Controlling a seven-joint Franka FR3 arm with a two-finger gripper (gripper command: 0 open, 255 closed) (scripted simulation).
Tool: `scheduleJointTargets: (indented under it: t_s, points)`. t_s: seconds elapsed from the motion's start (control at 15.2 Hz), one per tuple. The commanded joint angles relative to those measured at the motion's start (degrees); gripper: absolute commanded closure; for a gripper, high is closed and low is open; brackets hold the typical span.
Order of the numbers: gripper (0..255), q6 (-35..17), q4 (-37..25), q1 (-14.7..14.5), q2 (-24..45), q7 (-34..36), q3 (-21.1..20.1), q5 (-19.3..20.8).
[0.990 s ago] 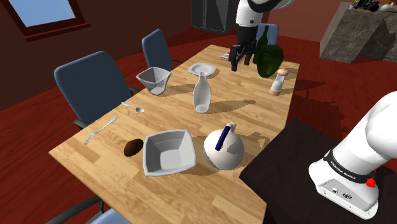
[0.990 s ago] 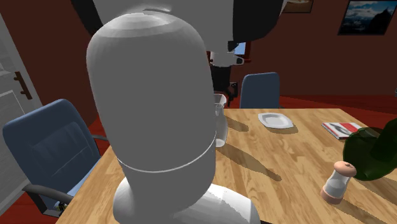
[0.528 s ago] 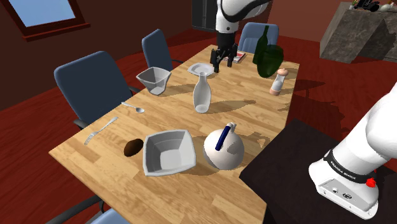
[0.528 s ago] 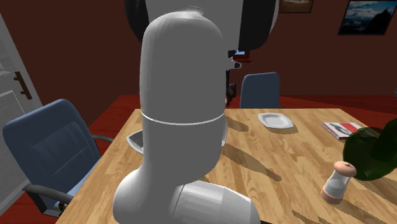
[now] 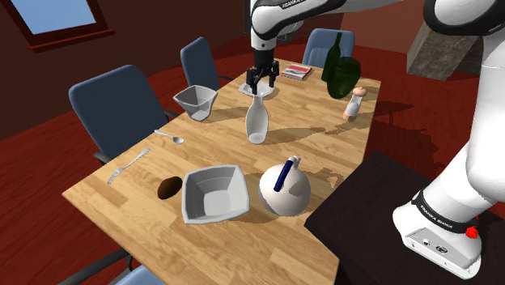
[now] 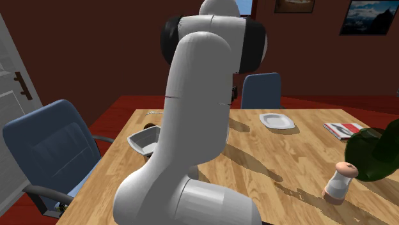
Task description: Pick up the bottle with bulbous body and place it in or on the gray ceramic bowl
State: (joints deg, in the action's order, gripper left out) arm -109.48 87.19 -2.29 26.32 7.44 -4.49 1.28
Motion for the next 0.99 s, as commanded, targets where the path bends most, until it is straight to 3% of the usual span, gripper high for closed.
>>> scheduleJointTargets:
  t_s: [0.0,0.13,0.59,0.92]
  points:
    - [0,1.74,-7.06,-0.43,5.37,0.64,0.23,0.49]
    - [0,3.33,-12.87,-0.78,9.66,1.00,0.43,0.78]
    - [0,-1.51,-9.00,-0.75,10.62,1.08,0.50,0.87]
    - [0,-1.89,-8.72,-0.75,10.73,1.09,0.50,0.87]
